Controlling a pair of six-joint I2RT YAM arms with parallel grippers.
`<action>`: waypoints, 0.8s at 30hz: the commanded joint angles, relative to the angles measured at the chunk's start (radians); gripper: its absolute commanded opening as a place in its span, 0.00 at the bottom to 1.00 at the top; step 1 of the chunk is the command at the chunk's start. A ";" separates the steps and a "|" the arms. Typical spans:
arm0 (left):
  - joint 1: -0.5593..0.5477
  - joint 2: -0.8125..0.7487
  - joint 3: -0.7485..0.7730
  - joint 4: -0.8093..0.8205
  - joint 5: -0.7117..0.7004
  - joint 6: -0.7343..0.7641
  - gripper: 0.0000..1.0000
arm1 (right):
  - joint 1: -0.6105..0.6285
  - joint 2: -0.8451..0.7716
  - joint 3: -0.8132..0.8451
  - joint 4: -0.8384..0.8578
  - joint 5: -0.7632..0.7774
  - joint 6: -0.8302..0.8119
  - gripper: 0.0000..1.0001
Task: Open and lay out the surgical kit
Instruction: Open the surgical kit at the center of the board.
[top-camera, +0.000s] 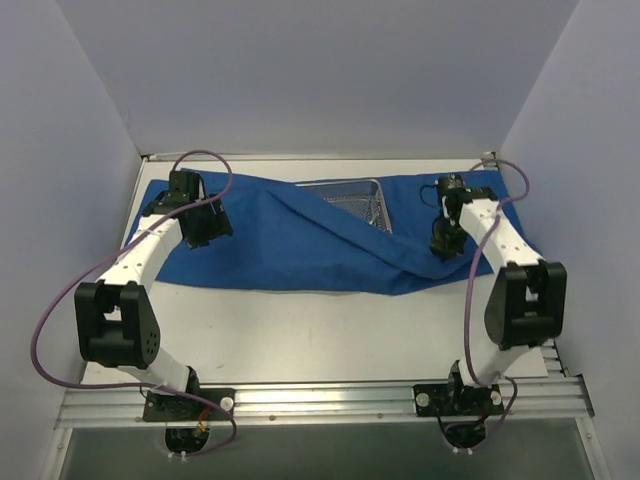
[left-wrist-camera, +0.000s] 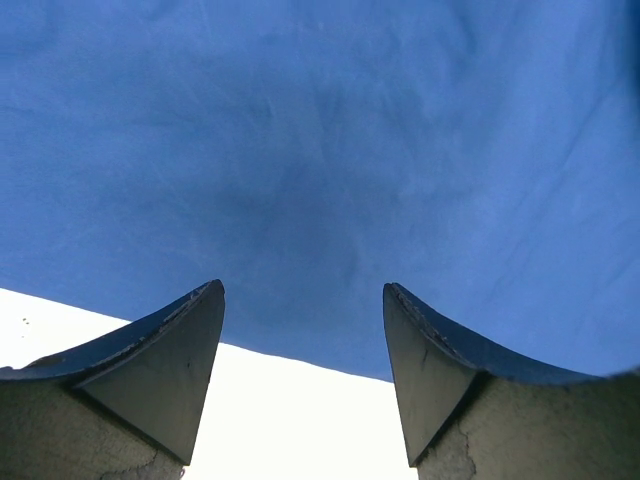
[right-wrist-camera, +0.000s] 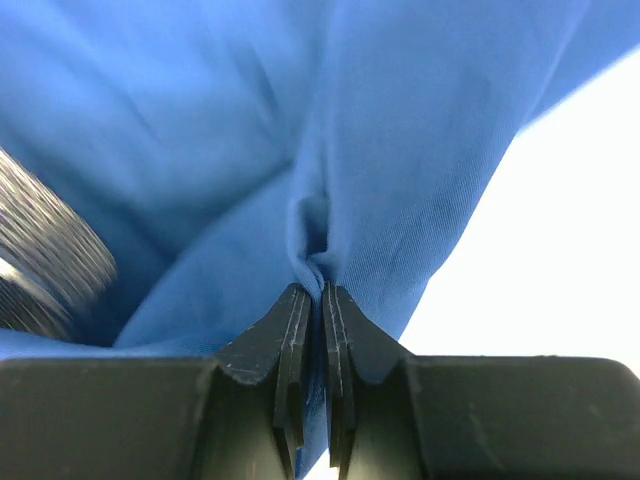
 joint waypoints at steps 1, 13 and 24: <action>0.007 -0.021 0.063 -0.003 0.032 -0.010 0.74 | -0.001 -0.210 -0.185 -0.147 -0.051 0.046 0.09; 0.007 -0.152 0.027 -0.099 0.019 -0.094 0.74 | 0.036 -0.342 -0.104 -0.178 -0.205 -0.167 0.79; 0.009 -0.300 0.037 -0.228 0.039 -0.102 0.75 | 0.308 0.143 0.409 0.242 -0.554 -0.419 0.87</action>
